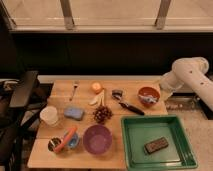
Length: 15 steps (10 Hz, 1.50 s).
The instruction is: Wipe purple bowl with towel
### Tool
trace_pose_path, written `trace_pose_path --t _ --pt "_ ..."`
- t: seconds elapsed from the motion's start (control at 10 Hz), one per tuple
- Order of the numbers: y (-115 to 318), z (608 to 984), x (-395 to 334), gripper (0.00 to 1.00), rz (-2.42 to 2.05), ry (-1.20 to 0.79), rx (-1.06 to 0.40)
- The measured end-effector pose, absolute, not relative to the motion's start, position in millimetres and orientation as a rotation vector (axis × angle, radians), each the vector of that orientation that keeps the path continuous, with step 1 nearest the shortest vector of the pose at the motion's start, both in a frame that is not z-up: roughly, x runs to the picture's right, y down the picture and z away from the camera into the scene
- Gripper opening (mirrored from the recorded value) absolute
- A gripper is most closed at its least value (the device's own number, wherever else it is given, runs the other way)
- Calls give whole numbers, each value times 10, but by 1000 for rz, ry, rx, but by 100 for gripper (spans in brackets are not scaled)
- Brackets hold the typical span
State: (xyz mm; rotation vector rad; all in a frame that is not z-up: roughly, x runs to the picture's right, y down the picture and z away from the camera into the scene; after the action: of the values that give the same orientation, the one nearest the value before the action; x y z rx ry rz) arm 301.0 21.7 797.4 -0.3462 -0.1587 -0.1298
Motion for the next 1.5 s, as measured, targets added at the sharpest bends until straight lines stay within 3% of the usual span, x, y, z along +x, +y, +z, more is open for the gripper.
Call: trace_pose_path --t 1.5 --pt "417 8975 2880 61 -72 -172 -462"
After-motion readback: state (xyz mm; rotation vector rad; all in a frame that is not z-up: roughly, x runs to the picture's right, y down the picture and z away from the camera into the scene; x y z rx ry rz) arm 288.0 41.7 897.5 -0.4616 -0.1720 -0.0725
